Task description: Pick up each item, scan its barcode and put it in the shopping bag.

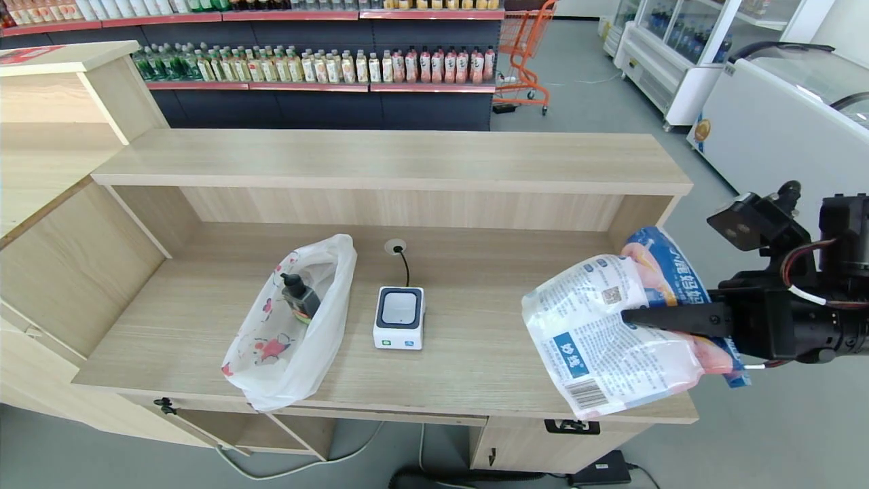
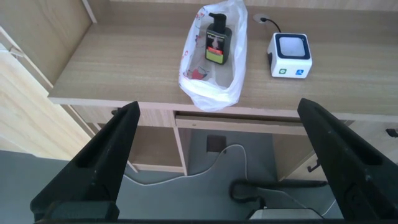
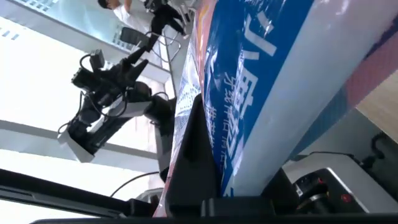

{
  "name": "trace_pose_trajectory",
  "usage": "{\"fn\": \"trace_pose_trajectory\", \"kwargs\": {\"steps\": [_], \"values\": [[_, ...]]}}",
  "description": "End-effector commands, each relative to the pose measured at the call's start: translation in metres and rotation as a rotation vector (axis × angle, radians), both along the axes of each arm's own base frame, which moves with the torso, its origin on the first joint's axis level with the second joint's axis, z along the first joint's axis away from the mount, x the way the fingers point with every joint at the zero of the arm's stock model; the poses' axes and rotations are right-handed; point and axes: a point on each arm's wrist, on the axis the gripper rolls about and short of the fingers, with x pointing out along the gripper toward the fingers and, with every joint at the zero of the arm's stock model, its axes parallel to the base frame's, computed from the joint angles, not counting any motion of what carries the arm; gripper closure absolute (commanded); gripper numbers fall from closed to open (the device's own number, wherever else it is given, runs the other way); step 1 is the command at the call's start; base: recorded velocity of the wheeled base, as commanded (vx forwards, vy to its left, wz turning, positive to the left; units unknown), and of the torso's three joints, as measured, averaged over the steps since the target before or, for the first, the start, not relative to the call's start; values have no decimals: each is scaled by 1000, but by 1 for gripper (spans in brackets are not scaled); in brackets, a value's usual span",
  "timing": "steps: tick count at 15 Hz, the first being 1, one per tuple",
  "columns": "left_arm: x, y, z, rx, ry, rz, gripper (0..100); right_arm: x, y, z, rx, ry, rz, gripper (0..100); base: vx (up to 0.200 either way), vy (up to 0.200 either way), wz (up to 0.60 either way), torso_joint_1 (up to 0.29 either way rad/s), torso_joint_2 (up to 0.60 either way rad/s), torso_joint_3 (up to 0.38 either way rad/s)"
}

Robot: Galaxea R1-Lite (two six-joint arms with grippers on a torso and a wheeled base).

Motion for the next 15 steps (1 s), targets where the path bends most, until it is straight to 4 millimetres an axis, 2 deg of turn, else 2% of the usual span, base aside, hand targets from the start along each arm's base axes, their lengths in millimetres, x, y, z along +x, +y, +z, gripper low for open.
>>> {"fn": "trace_pose_trajectory", "kwargs": {"steps": [1, 10, 15], "values": [[0, 0, 0, 0, -1, 0, 0, -6, 2, 5, 7, 0, 8, 100, 0, 0, 0, 0, 0, 0], [0, 0, 0, 0, -1, 0, 0, -12, 17, 6, 11, 15, 73, 100, 0, 0, 0, 0, 0, 0], [0, 0, 0, 0, -1, 0, 0, -9, 19, 3, 4, 14, 72, 100, 0, 0, 0, 0, 0, 0]]}}
